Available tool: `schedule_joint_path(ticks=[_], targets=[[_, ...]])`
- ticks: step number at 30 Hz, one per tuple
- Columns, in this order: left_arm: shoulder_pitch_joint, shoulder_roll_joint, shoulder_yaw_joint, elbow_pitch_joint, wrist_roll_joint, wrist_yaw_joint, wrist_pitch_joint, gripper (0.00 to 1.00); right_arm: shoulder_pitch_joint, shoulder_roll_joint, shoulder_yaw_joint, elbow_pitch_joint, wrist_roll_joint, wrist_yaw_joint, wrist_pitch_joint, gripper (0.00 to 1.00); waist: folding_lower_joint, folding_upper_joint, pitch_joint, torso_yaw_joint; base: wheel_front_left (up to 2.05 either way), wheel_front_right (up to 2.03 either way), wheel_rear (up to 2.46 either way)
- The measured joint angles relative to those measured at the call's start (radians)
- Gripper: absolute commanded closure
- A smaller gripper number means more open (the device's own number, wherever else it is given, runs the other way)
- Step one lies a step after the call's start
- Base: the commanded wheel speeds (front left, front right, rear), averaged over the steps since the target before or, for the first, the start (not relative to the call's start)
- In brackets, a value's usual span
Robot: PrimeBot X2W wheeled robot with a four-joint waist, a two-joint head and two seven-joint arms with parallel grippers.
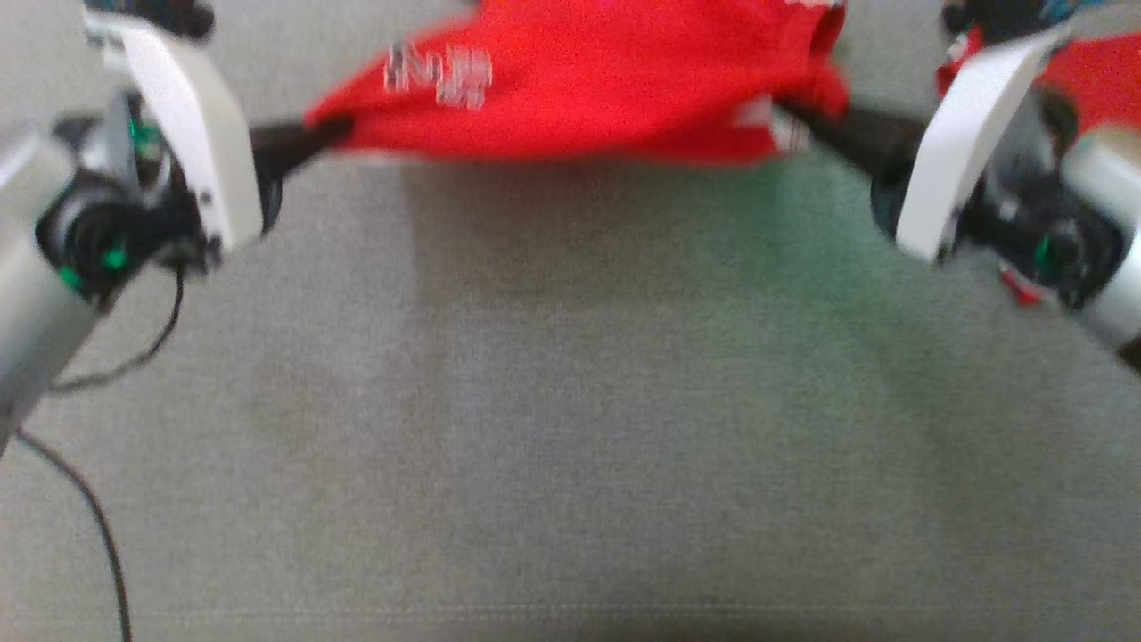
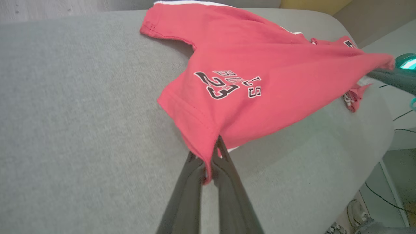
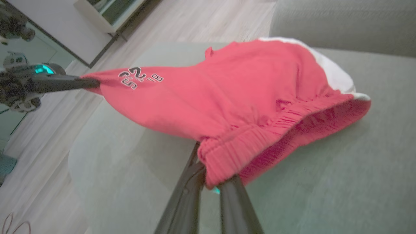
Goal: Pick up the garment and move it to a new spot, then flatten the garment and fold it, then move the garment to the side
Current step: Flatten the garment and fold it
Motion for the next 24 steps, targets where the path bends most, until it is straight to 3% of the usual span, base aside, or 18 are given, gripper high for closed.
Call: schedule_joint_path(ticks=[5, 6, 17, 20, 24], targets=[[0.123, 0.081, -0.033, -0.088, -0.083, 0.000, 0.030, 1.00, 0.149, -0.018, 0.003, -0.067, -0.003, 0.000, 0.142, 1.00, 0.0000, 0.0000, -0.102, -0.015, 0.00, 0.00, 0.00], [0.175, 0.124, -0.060, -0.134, -0.102, 0.000, 0.063, 1.00, 0.210, -0.025, 0.005, -0.098, -0.011, 0.000, 0.183, 1.00, 0.0000, 0.0000, -0.142, -0.023, 0.00, 0.00, 0.00], [0.369, 0.370, -0.098, -0.423, -0.306, 0.009, 0.239, 1.00, 0.437, -0.174, 0.010, -0.285, 0.099, 0.000, 0.311, 1.00, -0.0001, 0.0000, -0.294, -0.067, 0.00, 0.00, 0.00], [0.384, 0.413, -0.104, -0.496, -0.336, 0.037, 0.274, 1.00, 0.458, -0.204, 0.010, -0.324, 0.156, 0.000, 0.343, 1.00, -0.0001, 0.0000, -0.293, -0.076, 0.00, 0.00, 0.00], [0.377, 0.425, -0.091, -0.513, -0.346, 0.060, 0.280, 1.00, 0.453, -0.200, -0.033, -0.346, 0.185, 0.000, 0.327, 1.00, -0.0001, 0.0000, -0.265, -0.081, 0.00, 0.00, 0.00]])
